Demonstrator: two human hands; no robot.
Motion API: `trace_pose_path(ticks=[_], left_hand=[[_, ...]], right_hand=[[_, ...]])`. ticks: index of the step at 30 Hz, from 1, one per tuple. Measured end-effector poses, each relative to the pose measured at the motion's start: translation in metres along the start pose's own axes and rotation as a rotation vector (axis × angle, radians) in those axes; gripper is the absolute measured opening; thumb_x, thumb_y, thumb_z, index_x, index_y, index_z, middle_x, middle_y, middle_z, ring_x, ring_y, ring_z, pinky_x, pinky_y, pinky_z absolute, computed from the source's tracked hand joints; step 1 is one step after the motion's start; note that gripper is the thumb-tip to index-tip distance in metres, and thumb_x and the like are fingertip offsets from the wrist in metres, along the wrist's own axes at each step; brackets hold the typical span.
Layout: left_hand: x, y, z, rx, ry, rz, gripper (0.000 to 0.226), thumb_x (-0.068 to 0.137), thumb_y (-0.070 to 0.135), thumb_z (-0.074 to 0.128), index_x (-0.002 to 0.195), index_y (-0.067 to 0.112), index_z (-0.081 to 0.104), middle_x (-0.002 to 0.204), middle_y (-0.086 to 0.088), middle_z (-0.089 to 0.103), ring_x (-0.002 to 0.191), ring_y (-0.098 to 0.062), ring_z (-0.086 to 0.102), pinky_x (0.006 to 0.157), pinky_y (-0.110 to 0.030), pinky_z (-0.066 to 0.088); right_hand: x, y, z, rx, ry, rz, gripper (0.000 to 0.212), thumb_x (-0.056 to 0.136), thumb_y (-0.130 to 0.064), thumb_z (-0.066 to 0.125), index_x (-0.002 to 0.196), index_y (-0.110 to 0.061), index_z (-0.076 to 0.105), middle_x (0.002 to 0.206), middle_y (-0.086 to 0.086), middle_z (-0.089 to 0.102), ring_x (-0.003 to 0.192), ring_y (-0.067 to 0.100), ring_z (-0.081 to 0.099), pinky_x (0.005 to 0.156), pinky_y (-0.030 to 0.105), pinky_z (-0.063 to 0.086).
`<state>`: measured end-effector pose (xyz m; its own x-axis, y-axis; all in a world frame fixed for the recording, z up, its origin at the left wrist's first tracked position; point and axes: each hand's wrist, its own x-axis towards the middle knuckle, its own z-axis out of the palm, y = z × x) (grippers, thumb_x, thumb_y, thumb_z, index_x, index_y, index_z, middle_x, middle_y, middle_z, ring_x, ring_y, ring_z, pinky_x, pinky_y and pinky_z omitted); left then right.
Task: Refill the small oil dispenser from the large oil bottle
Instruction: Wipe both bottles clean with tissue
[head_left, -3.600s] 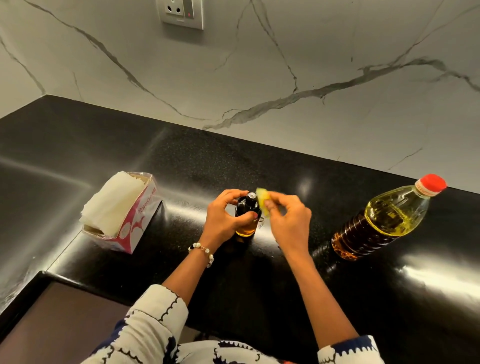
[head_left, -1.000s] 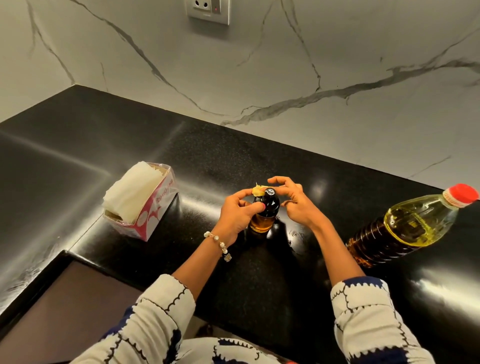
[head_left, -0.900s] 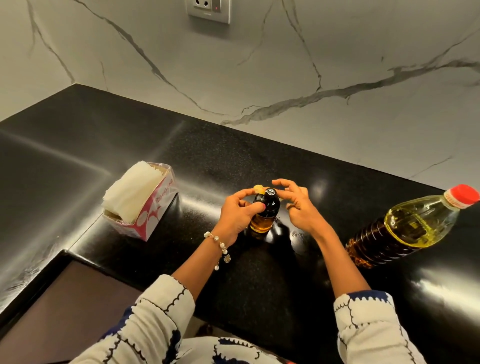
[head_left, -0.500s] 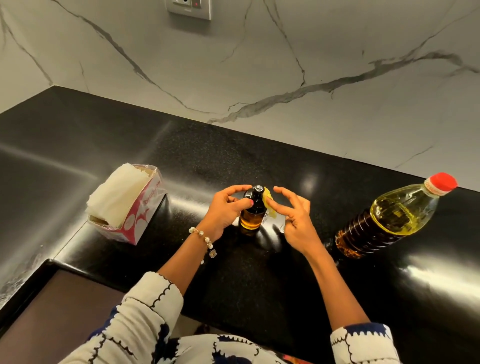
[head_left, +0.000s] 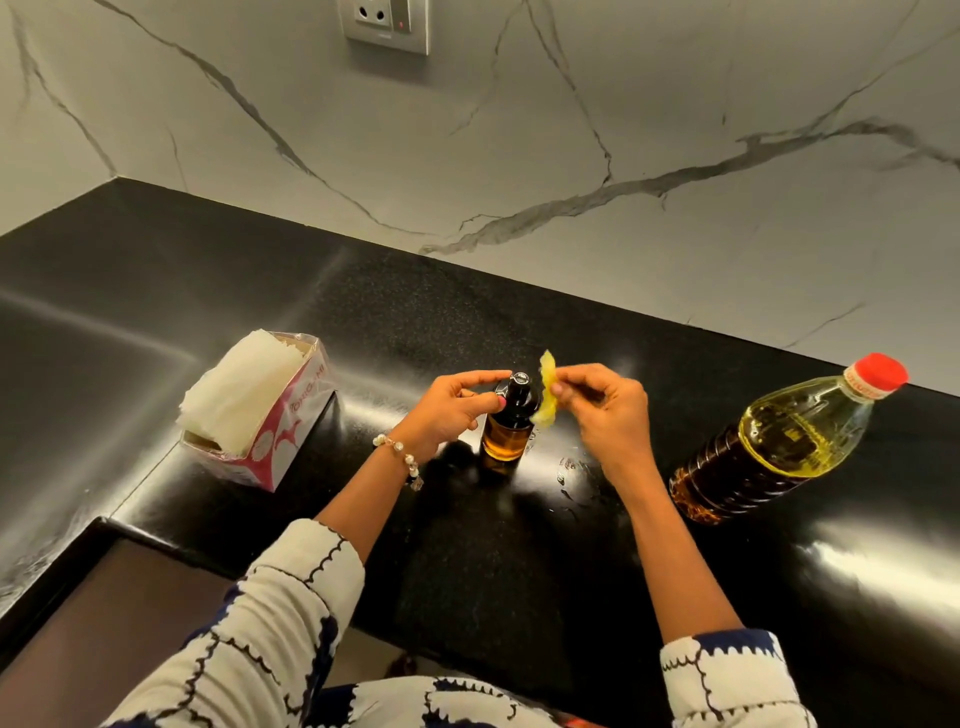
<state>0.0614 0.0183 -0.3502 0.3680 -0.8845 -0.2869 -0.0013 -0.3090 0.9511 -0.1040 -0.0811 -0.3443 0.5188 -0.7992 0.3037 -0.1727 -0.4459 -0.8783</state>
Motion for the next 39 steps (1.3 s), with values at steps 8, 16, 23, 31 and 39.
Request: trace_pose_path(ticks=[8,16,23,31,39], left_hand=[[0.009,-0.001,-0.002,0.071,0.002,-0.075,0.026,0.092,0.021,0.063,0.114,0.034,0.060,0.087,0.002,0.060,0.068,-0.012,0.046,0.058,-0.026,0.037],[0.010,-0.001,-0.004,0.080,-0.012,-0.075,0.023,0.091,0.022,0.064,0.099,0.042,0.062,0.086,0.002,0.057,0.068,-0.014,0.044,0.056,-0.027,0.034],[0.009,-0.001,-0.005,0.085,-0.041,-0.071,0.021,0.092,0.026,0.062,0.107,0.041,0.060,0.086,0.007,0.058,0.072,-0.015,0.044,0.058,-0.026,0.035],[0.010,-0.001,-0.005,0.094,-0.035,-0.068,0.022,0.091,0.025,0.063,0.101,0.045,0.062,0.089,0.006,0.058,0.076,-0.017,0.046,0.059,-0.027,0.035],[0.011,-0.002,-0.006,0.101,-0.050,-0.076,0.022,0.091,0.028,0.063,0.109,0.043,0.061,0.091,0.009,0.061,0.079,-0.017,0.047,0.066,-0.030,0.040]], right_hand=[[0.030,-0.020,0.008,-0.707,-0.484,-0.416,0.035,0.088,-0.001,0.062,0.121,-0.008,0.066,0.121,0.010,0.059,0.106,0.024,0.048,0.080,0.021,0.035],[0.053,-0.039,0.006,-0.825,-0.734,-0.370,0.032,0.090,-0.011,0.063,0.122,-0.011,0.064,0.113,0.005,0.052,0.107,0.022,0.048,0.090,0.032,0.045],[0.050,-0.025,0.011,-0.651,-0.624,-0.260,0.035,0.080,-0.027,0.075,0.111,-0.012,0.068,0.103,0.003,0.059,0.090,0.016,0.055,0.069,0.014,0.035],[0.039,-0.013,-0.003,-0.205,-0.403,-0.119,0.022,0.079,-0.011,0.076,0.100,-0.015,0.075,0.097,-0.001,0.070,0.090,0.016,0.066,0.077,0.038,0.057],[0.036,-0.031,0.001,-0.358,-0.577,-0.151,0.028,0.090,-0.024,0.063,0.114,-0.011,0.070,0.116,0.004,0.066,0.104,0.014,0.060,0.086,0.029,0.053]])
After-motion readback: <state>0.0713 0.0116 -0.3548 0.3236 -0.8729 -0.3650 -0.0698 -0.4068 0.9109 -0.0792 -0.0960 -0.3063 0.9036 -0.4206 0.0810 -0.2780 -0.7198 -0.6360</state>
